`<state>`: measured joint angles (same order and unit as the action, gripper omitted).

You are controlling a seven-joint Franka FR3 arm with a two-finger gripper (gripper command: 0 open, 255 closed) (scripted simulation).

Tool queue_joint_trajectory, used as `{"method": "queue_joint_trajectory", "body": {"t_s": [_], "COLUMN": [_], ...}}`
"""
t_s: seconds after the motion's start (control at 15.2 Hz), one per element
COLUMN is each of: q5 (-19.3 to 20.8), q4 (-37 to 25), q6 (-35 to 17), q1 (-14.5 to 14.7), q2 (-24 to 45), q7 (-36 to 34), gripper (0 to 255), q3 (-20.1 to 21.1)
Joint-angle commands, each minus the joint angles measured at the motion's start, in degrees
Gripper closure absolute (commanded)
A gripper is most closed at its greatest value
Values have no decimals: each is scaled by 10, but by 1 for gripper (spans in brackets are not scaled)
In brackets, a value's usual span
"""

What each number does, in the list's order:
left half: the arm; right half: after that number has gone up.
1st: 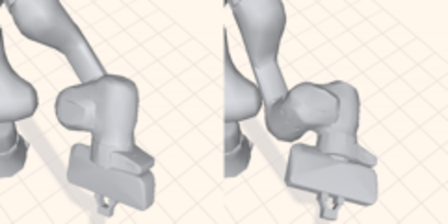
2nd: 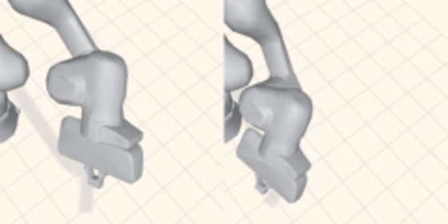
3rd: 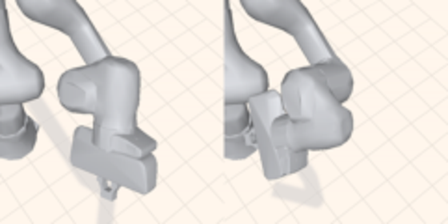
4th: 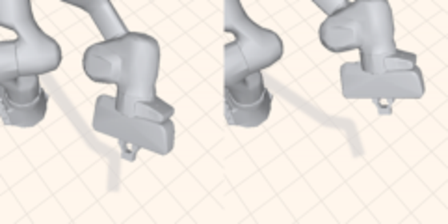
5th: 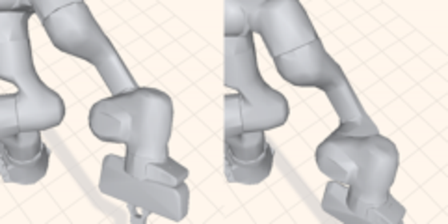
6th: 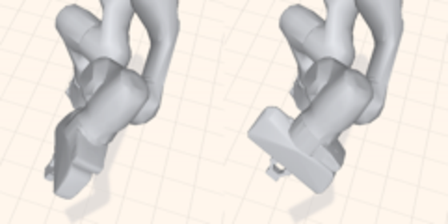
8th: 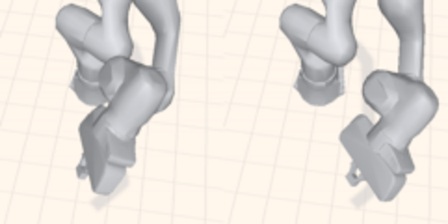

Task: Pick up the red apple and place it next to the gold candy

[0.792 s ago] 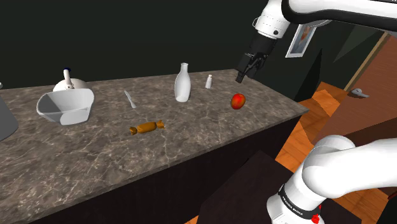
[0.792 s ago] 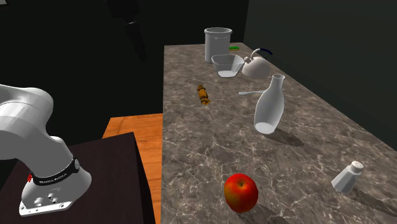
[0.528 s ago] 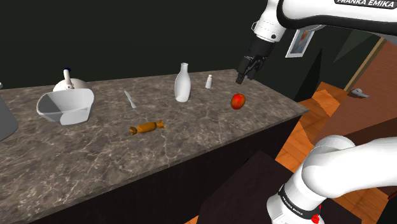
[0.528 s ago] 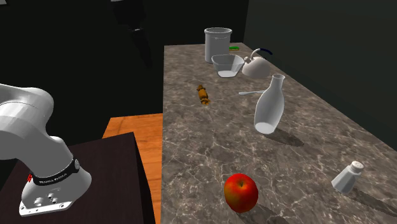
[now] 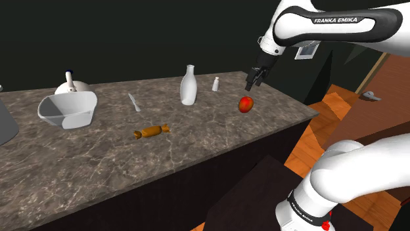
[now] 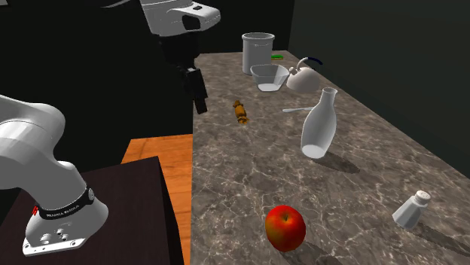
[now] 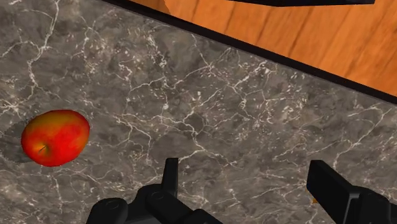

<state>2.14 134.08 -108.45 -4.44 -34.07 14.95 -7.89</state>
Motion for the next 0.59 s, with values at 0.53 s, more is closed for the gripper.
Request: {"method": "queue_joint_trajectory", "body": {"t_s": [0.53], "q5": [20], "q4": [-46], "q6": [-109], "q1": [-21], "q2": [150], "q7": [114], "gripper": [0], "q3": [-88]}}
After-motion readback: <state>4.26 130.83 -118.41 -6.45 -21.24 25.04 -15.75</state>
